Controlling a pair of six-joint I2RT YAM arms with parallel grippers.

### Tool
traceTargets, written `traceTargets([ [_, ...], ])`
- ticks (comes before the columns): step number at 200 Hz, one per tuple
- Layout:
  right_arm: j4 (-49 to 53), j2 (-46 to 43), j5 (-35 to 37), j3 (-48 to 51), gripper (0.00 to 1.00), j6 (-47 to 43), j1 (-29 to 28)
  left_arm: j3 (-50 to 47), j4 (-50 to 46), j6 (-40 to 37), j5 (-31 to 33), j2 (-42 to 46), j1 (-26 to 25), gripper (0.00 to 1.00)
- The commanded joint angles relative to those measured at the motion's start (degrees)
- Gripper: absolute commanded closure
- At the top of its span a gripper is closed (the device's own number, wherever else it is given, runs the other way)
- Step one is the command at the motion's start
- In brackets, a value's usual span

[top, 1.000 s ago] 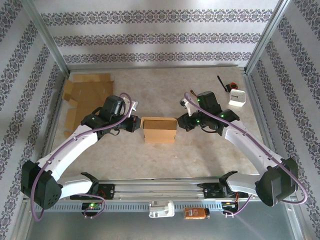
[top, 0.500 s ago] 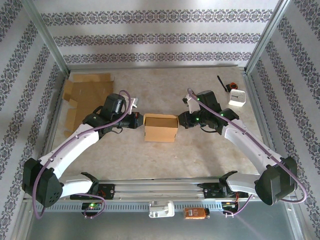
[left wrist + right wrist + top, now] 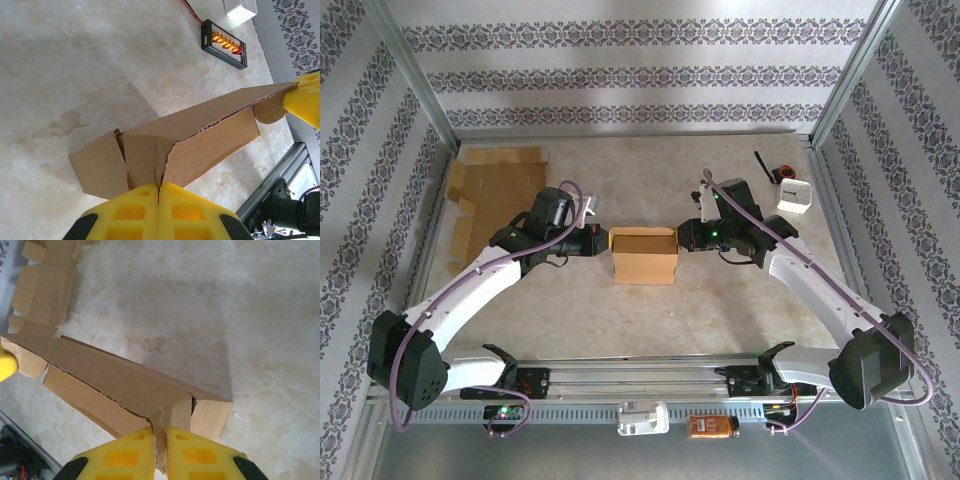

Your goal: Fold the paper box

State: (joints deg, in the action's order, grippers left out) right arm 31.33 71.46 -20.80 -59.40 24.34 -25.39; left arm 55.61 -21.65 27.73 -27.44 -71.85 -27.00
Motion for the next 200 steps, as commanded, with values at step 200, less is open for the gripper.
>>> traceTargets([
  [200,-0.82,2.59,-3.95,1.3,0.87,16.72,1.04,-0.78,0.51,1.01,-0.42,0.82,-0.35,1.0],
])
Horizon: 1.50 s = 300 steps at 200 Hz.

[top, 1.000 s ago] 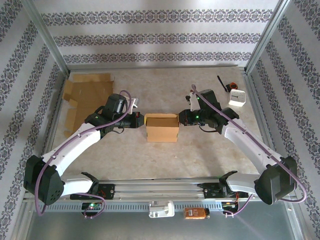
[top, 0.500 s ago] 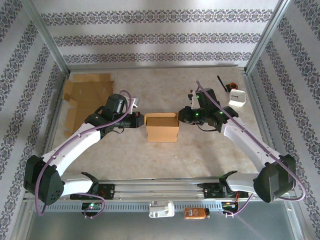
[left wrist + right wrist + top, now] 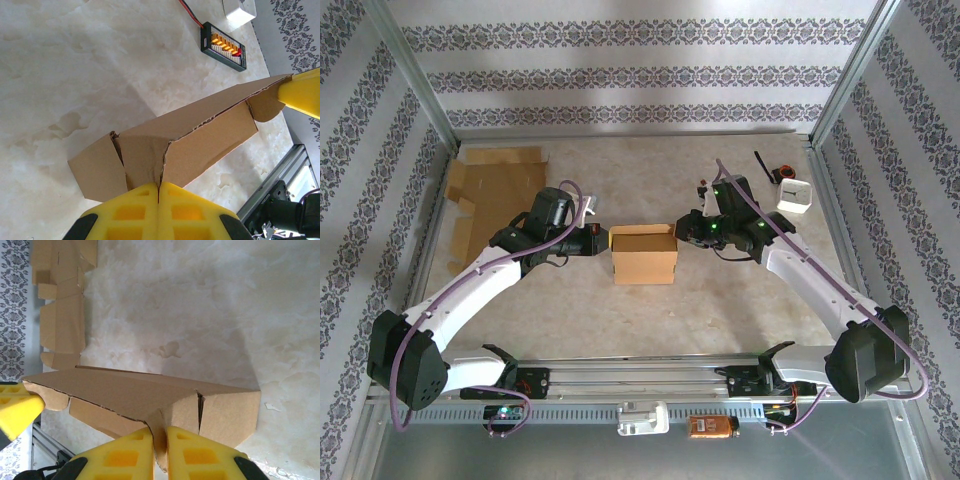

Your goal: Fold the paper box

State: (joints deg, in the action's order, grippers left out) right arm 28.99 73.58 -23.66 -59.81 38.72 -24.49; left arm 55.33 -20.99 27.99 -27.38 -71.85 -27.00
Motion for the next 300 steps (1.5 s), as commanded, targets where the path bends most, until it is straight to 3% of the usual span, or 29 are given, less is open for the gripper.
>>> traceTargets([
  [1,1.51,0.44,-1.11,1.72,0.87,2.37,0.14,-0.54,-0.12,0.71,-0.53,0.74,-0.38,1.0],
  [88,-0.9,-1.22,-2.99,1.59,0.87,6.27,0.58,-0.84,0.19,0.6,-0.36,0.78,-0.35,1.0],
  [163,7.12,-2.77,7.63,2.41,0.88,-1.84,0.71,-0.85,-0.36,0.49,-0.04,1.37,-0.33,1.0],
  [204,6.15,-2.96,7.48,4.94,0.88,-1.45,0.37,-0.82,0.4,1.47,-0.31,1.16,-0.33,1.0],
  [300,5.31,-3.97,8.77,4.29,0.88,-1.28,-2.2,-3.3,13.95,12.0,-7.66,0.98,-0.33,1.0],
])
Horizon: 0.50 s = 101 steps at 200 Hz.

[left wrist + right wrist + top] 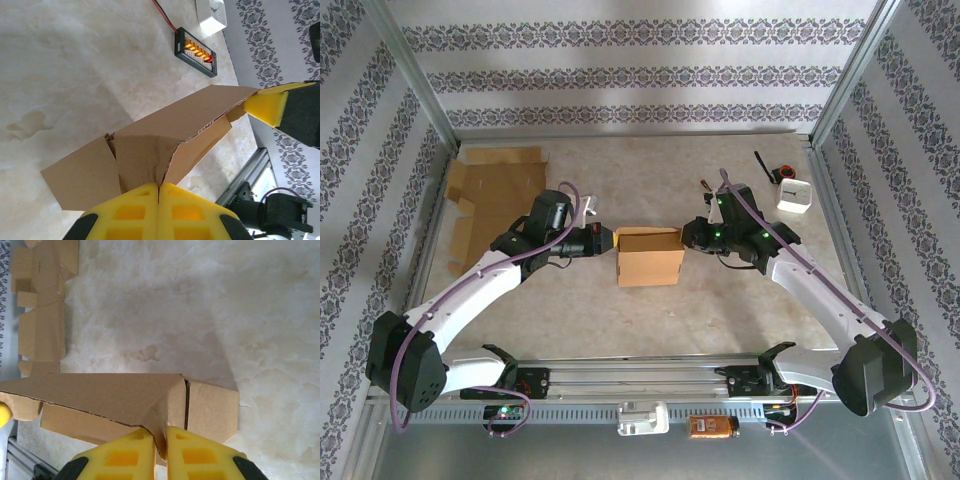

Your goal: Fold the paper box

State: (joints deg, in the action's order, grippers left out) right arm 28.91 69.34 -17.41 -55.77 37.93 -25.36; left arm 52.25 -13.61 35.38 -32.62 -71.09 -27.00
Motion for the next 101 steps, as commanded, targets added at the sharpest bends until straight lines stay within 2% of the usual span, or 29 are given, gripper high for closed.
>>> traceTargets([
  [1,5.38,0.27,2.54,0.23,0.88,-0.49,-1.34,-0.22,6.7,4.7,-2.48,0.19,-0.33,1.0],
  [66,6.37,1.05,4.01,-1.08,0.88,-1.73,-3.35,-0.71,7.4,6.13,-2.26,-0.83,-0.4,1.0],
  [101,7.21,1.31,6.32,-2.3,0.88,-3.03,-5.17,-2.03,12.56,10.21,-4.28,-1.75,-0.33,1.0],
])
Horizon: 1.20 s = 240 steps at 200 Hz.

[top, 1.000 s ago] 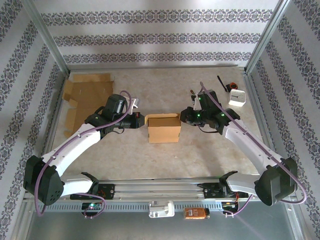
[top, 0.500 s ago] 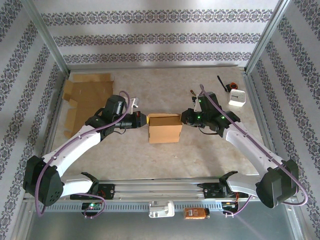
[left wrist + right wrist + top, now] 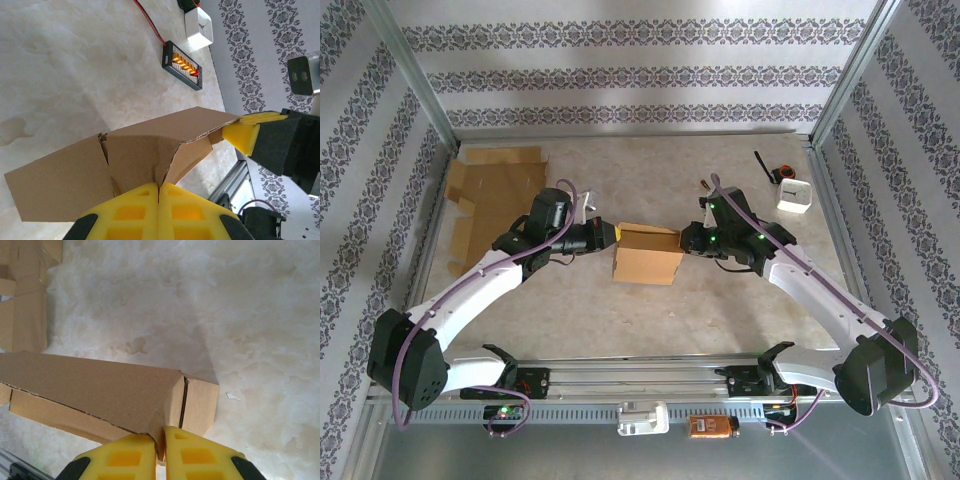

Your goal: Fold the paper box

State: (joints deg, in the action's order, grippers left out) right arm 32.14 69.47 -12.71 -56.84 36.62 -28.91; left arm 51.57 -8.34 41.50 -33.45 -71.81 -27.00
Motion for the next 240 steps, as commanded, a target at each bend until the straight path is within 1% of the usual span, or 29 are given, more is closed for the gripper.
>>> traceTargets([
  [1,3.98,1.19,1.72,-1.24,0.88,-1.81,-1.65,-1.46,7.51,4.24,-3.54,-1.04,-0.33,1.0],
  [27,4.26,1.53,2.16,-1.61,0.88,-2.15,-1.94,-2.09,9.87,5.88,-4.61,-1.8,-0.34,1.0],
  [77,4.3,1.83,2.43,-1.61,0.88,-2.24,-1.94,-1.4,4.0,2.55,-2.05,-1.32,-0.33,1.0],
  [90,4.29,1.81,2.38,-1.59,0.88,-2.23,-1.94,-1.13,-0.08,0.95,0.47,-1.03,-0.34,1.0],
  [105,4.33,1.64,2.51,-1.61,0.88,-2.24,-1.92,-1.16,-6.14,-1.53,5.51,-0.51,-0.33,1.0],
  [122,4.42,1.54,2.72,-1.61,0.88,-2.3,-1.99,-2.12,-8.7,-2.45,8.17,-0.22,-0.37,1.0],
  [144,4.53,1.63,2.73,-1.75,0.88,-2.28,-1.96,-3.36,-8.7,-1.97,8.67,-0.2,-0.34,1.0],
  [174,4.42,1.87,2.77,-1.7,0.88,-2.17,-2.03,-4.38,-6.69,-1.24,7.14,-0.92,-0.33,1.0],
  [206,4.42,1.59,3.34,-0.93,0.87,-2.39,-2.13,-4.94,-7.32,-1.8,6.89,-2.6,-0.38,1.0],
  [240,4.26,0.95,3.57,-0.03,0.86,-2.22,-2.2,-5.76,-8.5,-2.65,7.02,-2.4,-0.33,1.0],
])
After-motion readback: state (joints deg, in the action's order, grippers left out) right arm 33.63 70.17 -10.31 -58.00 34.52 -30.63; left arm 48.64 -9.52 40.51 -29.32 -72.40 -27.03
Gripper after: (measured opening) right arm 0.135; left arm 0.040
